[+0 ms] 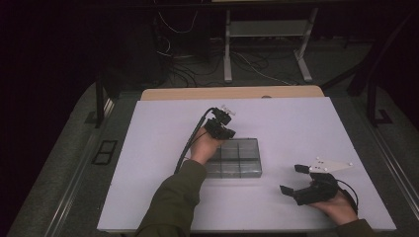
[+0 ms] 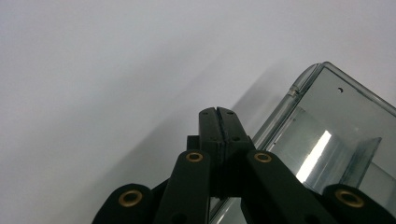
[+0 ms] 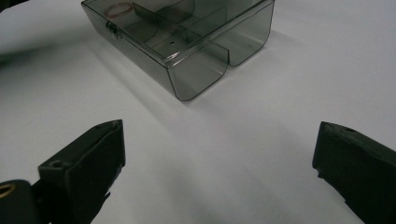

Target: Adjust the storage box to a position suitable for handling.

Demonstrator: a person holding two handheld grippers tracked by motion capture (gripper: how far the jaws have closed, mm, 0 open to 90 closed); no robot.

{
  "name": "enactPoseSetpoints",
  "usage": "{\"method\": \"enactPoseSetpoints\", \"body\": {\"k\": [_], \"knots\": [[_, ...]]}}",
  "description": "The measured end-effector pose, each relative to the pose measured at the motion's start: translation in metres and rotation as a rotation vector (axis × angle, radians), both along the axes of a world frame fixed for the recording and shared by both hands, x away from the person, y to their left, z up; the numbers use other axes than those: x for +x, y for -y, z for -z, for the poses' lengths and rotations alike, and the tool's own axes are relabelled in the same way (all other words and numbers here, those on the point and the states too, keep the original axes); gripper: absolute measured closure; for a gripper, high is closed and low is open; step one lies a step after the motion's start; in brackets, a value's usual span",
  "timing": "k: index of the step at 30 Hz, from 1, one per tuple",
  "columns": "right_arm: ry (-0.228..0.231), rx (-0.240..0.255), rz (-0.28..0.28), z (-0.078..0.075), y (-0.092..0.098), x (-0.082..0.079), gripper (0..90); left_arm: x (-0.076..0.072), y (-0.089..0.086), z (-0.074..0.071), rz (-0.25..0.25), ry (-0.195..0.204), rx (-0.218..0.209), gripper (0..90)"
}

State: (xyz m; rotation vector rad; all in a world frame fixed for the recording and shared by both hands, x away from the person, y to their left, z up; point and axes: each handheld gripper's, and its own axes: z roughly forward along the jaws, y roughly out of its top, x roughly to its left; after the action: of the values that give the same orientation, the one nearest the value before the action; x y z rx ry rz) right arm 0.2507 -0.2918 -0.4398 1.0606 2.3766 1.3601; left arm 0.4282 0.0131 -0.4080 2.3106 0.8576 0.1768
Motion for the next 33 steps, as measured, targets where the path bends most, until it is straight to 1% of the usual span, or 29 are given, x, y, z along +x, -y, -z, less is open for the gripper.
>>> {"method": "enactPoseSetpoints", "body": {"k": [5,9,10,12,14,22,26,27,29,33], "knots": [[-0.001,-0.001,0.0,0.0,0.0,0.0,2.4,-0.007,0.0,0.0,0.003,-0.003,-0.008,88.8],[-0.001,-0.001,0.001,0.0,0.0,0.0,2.3,-0.012,-0.001,0.0,0.012,0.002,-0.002,88.8],[-0.001,-0.001,0.001,0.0,0.0,0.0,2.3,-0.014,-0.001,0.0,0.006,-0.003,-0.005,88.8],[-0.002,-0.002,0.002,0.0,0.0,0.0,2.3,-0.016,-0.002,0.0,0.015,0.002,0.003,88.8],[-0.002,-0.004,0.002,0.0,0.0,0.0,2.3,-0.02,-0.003,0.0,0.017,-0.002,0.0,88.8],[-0.006,-0.005,0.005,0.001,-0.001,0.0,2.3,-0.033,-0.005,0.001,0.028,0.008,-0.016,88.8],[-0.008,-0.005,0.005,0.001,-0.001,0.0,2.3,-0.038,-0.006,0.001,0.037,0.009,-0.014,88.8],[-0.008,-0.006,0.005,0.001,-0.001,0.0,2.3,-0.039,-0.007,0.0,0.041,0.009,-0.008,88.8],[-0.009,-0.006,0.005,0.001,-0.001,0.0,2.3,-0.042,-0.007,0.001,0.044,0.007,-0.013,88.8],[-0.007,-0.008,0.004,0.001,-0.001,0.001,2.3,-0.046,-0.007,0.001,0.055,0.011,-0.009,88.8]]}}
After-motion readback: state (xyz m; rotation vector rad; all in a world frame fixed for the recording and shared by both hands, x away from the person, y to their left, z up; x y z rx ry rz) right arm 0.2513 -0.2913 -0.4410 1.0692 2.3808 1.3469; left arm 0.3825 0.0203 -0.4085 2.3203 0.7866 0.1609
